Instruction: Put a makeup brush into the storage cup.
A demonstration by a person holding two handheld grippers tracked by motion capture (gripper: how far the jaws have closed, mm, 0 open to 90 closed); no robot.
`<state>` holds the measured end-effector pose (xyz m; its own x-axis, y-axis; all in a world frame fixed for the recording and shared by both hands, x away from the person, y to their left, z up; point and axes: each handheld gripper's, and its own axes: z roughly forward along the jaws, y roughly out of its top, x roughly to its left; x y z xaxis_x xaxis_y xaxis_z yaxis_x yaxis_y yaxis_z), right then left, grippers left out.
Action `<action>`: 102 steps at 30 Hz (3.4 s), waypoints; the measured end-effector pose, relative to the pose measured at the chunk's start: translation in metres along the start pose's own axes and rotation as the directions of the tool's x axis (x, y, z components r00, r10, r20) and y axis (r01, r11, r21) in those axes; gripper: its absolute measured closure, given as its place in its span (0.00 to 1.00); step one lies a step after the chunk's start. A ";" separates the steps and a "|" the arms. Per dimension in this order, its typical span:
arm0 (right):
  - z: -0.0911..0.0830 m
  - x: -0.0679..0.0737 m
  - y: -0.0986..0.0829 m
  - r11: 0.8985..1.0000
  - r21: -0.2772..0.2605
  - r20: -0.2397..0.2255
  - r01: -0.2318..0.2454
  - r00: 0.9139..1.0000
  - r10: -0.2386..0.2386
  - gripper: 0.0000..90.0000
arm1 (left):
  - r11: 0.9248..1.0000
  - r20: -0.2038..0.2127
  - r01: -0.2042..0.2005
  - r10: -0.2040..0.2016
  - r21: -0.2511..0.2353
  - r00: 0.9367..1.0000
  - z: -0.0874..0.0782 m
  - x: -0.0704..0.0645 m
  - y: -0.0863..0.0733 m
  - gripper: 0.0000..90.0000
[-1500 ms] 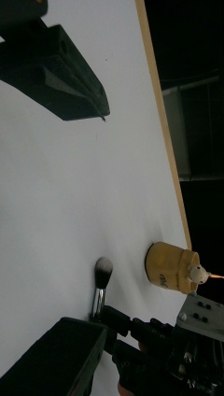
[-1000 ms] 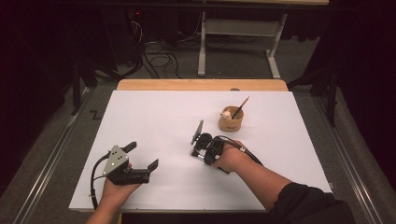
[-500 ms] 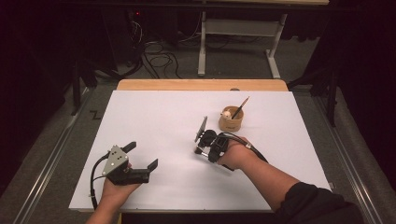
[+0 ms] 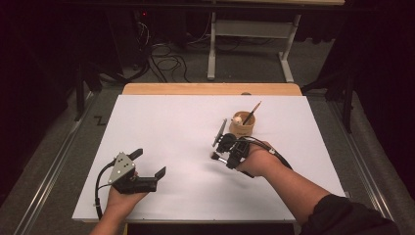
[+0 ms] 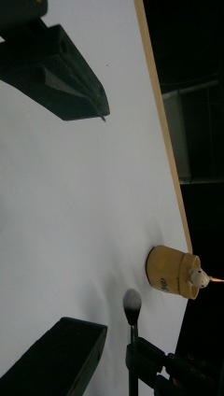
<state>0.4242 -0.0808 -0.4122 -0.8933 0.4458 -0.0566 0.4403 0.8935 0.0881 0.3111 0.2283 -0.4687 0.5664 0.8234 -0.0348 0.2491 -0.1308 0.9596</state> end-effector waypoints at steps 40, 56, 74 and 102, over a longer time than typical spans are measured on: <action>-0.009 -0.038 -0.088 0.990 0.015 0.024 -0.140 0.990 0.140 0.88 | 1.000 0.004 0.001 -0.001 0.013 1.000 0.001 0.000 -0.002 0.00; -0.010 -0.040 -0.108 0.972 -0.140 0.026 -0.191 0.980 0.196 0.88 | 1.000 0.012 0.003 -0.003 0.016 1.000 0.002 -0.001 -0.003 0.00; -0.015 -0.042 -0.130 0.863 -0.433 -0.001 -0.260 0.958 0.287 0.88 | 1.000 0.011 0.006 -0.006 0.014 1.000 0.002 0.000 -0.003 0.00; -0.003 -0.026 -0.160 0.464 -0.831 -0.112 -0.307 0.910 0.400 0.88 | 1.000 0.019 0.005 -0.005 0.020 1.000 0.003 -0.001 -0.004 0.00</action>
<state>0.3765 -0.2352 -0.4215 -0.6465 0.7569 0.0954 0.4034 0.2331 0.8848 0.3122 0.2264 -0.4731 0.5802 0.8132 -0.0449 0.2672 -0.1380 0.9537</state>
